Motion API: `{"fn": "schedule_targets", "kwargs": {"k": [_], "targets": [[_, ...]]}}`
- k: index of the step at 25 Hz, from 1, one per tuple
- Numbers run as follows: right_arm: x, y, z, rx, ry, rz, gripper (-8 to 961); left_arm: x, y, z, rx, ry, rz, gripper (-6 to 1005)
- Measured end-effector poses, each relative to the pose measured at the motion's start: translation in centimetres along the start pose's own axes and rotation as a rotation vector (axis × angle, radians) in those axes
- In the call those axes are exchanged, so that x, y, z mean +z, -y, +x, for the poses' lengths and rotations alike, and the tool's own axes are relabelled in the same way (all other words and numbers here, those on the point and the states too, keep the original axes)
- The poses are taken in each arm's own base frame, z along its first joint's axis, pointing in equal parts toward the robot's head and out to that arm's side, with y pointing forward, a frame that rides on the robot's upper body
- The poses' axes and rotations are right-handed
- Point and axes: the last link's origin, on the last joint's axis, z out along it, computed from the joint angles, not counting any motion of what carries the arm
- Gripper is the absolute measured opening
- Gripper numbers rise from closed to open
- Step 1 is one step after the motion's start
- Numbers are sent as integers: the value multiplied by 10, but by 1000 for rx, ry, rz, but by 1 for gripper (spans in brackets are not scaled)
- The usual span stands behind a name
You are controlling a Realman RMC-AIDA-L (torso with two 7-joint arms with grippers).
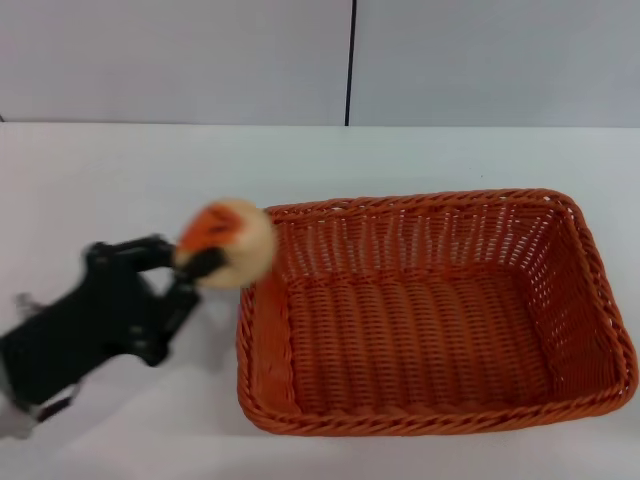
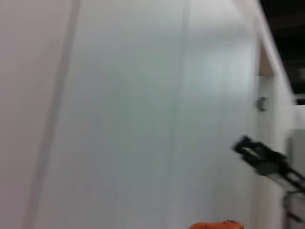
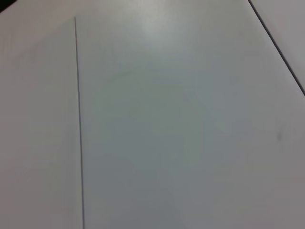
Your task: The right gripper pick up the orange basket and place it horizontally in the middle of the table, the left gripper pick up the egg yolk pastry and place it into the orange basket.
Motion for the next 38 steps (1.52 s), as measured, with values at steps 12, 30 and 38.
{"fn": "schedule_targets", "kwargs": {"k": [12,30,38], "targets": [[1,-3,2,19,12,-7,578,66,-14,-33,-51,99,-101,102],[6,2,6,13,-4,15,577,6,3,-31,-71,61,218,609],[13,10,16,-6,-58,61,578,-77,10,-21,-20,-26,680,809]]}}
